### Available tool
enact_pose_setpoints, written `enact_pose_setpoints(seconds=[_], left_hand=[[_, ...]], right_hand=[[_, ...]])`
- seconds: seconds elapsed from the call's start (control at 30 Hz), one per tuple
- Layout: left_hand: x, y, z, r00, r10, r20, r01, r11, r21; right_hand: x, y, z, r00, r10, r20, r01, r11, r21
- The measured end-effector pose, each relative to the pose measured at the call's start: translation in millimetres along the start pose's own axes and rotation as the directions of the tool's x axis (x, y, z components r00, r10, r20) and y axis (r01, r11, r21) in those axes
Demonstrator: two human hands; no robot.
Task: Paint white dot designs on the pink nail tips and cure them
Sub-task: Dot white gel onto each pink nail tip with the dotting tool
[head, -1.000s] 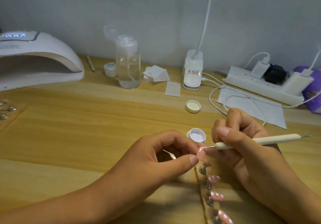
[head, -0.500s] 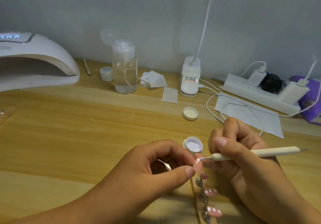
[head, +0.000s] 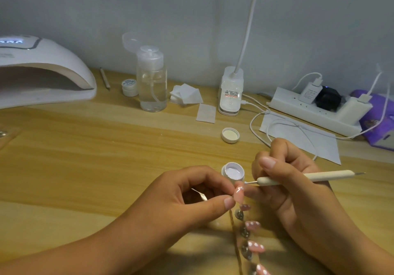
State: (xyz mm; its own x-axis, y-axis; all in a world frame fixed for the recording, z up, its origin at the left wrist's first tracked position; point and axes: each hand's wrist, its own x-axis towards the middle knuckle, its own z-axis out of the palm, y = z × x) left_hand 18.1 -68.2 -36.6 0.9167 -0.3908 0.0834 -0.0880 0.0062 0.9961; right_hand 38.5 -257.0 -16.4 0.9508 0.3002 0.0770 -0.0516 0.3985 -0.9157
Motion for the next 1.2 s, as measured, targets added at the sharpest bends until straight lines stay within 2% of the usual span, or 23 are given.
enact_pose_setpoints(seconds=[0.17,0.5,1.2], left_hand=[[-0.7,1.1,1.2,0.999,0.036,0.012,-0.036,0.999,0.003],[-0.7,0.9,1.0,1.000,0.014,0.002,-0.014,1.000,0.007],[-0.6,2.2,1.2,1.000,-0.020,-0.011,0.020,1.000,0.003]], right_hand=[[-0.9,0.9,-1.4,1.000,0.016,0.005,-0.016,0.998,-0.058],[-1.7,2.2,-3.1,1.000,0.017,0.020,-0.015,0.994,-0.104],[0.5,2.3,-2.3,0.999,0.029,-0.030,-0.030,0.999,-0.021]])
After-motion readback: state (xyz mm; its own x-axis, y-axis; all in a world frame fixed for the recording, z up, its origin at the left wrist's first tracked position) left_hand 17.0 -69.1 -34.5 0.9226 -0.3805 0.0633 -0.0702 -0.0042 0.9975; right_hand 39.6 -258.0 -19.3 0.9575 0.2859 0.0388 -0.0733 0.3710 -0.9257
